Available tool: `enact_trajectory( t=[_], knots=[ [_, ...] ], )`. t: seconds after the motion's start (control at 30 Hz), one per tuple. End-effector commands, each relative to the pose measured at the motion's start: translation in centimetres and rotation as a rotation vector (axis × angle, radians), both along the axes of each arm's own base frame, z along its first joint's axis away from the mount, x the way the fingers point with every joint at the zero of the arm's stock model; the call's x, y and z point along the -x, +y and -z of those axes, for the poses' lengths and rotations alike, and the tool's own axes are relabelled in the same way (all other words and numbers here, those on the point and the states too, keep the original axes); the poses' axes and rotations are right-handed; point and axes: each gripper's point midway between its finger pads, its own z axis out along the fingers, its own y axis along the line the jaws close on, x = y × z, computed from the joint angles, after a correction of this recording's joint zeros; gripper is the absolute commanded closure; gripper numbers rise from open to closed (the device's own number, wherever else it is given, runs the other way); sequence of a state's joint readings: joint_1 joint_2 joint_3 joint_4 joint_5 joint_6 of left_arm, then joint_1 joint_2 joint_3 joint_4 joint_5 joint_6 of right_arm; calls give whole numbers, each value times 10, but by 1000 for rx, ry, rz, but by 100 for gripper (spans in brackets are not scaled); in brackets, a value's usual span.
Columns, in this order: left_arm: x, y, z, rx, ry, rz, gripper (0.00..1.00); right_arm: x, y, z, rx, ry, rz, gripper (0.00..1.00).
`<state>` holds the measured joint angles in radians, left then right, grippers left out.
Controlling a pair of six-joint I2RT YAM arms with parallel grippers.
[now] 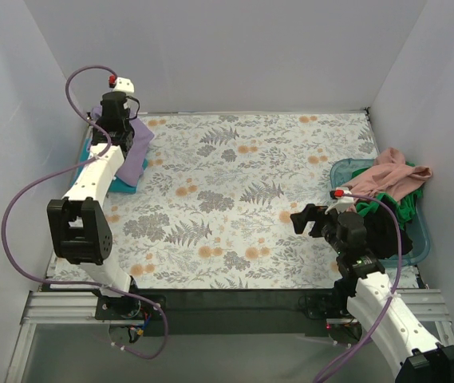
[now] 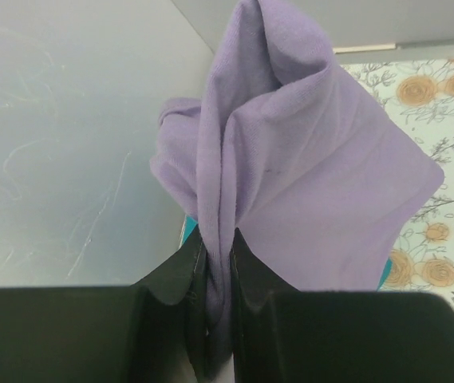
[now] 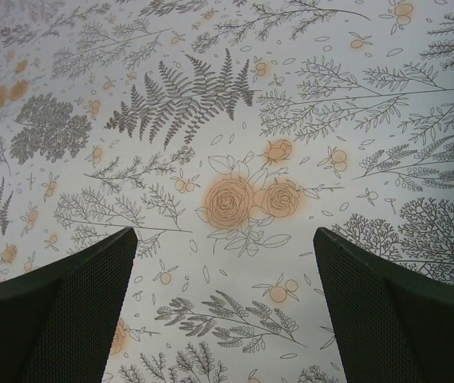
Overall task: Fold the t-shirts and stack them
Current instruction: Neatly place the folded tshirt to the corner
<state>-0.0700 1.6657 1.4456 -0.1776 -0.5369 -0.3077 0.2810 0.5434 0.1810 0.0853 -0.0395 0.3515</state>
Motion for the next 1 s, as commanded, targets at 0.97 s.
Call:
enact_trajectory(
  t=[0.97],
  knots=[
    [-32,115,89,-5,-34,-404,67,-15,-13,-3,31,1,90,2]
  ],
)
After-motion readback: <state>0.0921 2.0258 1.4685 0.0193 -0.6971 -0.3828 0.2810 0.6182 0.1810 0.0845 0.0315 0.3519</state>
